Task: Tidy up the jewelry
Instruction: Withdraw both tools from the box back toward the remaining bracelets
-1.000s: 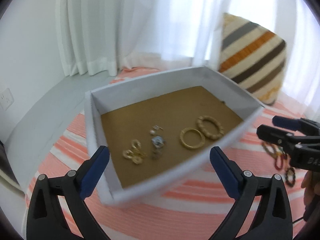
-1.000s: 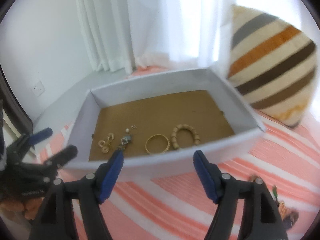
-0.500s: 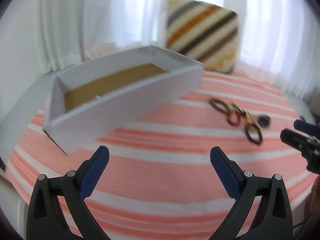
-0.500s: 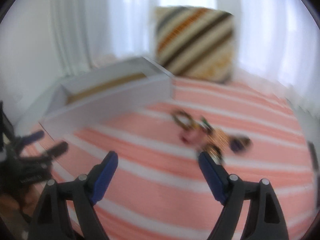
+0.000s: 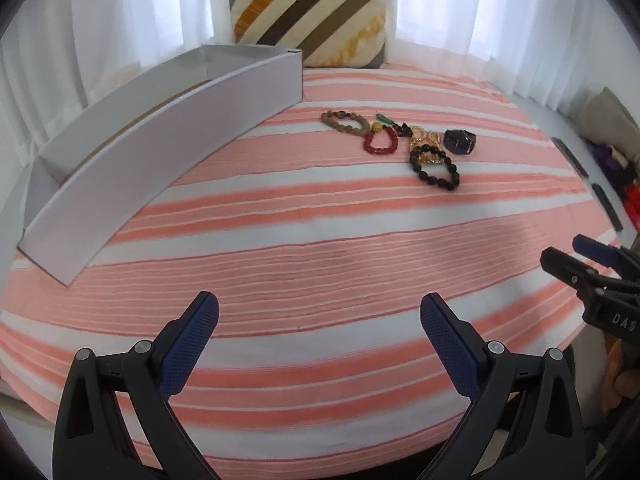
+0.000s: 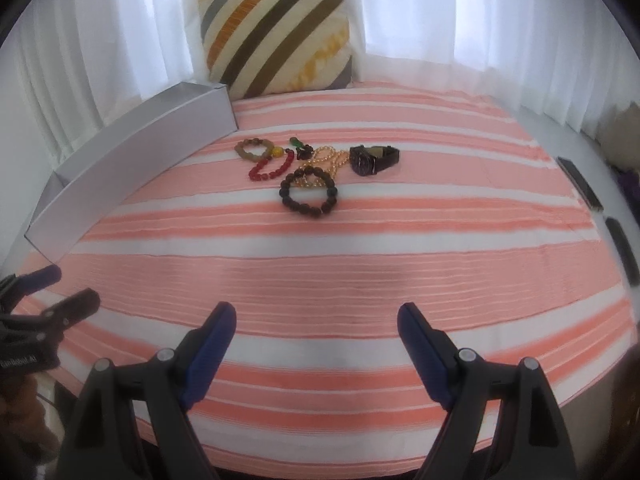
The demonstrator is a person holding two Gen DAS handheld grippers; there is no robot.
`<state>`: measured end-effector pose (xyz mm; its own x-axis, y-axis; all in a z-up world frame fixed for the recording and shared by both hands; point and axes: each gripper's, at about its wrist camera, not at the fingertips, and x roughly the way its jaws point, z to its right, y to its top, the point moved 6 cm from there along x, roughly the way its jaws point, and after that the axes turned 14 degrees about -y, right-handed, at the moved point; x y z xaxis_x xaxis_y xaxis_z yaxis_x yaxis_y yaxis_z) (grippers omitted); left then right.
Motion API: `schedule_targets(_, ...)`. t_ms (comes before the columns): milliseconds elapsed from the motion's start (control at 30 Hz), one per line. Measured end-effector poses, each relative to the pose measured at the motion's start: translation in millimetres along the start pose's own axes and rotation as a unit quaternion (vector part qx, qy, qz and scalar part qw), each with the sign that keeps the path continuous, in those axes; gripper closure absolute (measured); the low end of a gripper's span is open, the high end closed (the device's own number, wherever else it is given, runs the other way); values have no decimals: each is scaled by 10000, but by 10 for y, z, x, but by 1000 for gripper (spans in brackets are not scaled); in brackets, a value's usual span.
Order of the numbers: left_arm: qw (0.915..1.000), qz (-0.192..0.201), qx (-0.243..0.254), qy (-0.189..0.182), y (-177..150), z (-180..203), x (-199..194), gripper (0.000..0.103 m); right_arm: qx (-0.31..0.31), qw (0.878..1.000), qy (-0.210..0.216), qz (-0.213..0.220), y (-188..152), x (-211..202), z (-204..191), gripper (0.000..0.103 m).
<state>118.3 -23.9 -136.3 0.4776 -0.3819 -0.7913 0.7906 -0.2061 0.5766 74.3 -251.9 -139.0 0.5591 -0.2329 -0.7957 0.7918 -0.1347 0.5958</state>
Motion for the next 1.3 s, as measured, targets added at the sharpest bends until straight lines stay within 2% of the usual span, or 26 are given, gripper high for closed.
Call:
schedule_targets(233, 9998, -86, -3, -199, -12, 15, 51, 2, 34, 9996, 121, -253, -70, 67, -42, 18)
schedule_targets(467, 9994, -63, -144, -323, 37, -2, 70, 2, 29, 9998, 186, -105, -16, 22, -58, 18)
schedule_targets(833, 9988, -30, -380, -301, 138, -113, 20, 2, 57, 9988, 481, -27, 0, -10, -94, 18)
schedule_targets(967, 9988, 51, -376, -317, 226, -106, 5, 2, 76, 9988, 477, 9, 14, -9, -45, 18)
schedule_targets(1200, 9984, -40, -392, -398, 213, -110, 100, 2, 146, 9990, 412, 48, 84, 19, 81, 19)
schedule_targets(1300, 9984, -50, -387, -399, 235, -119, 124, 2, 173, 9990, 411, 33, 132, 51, 103, 24)
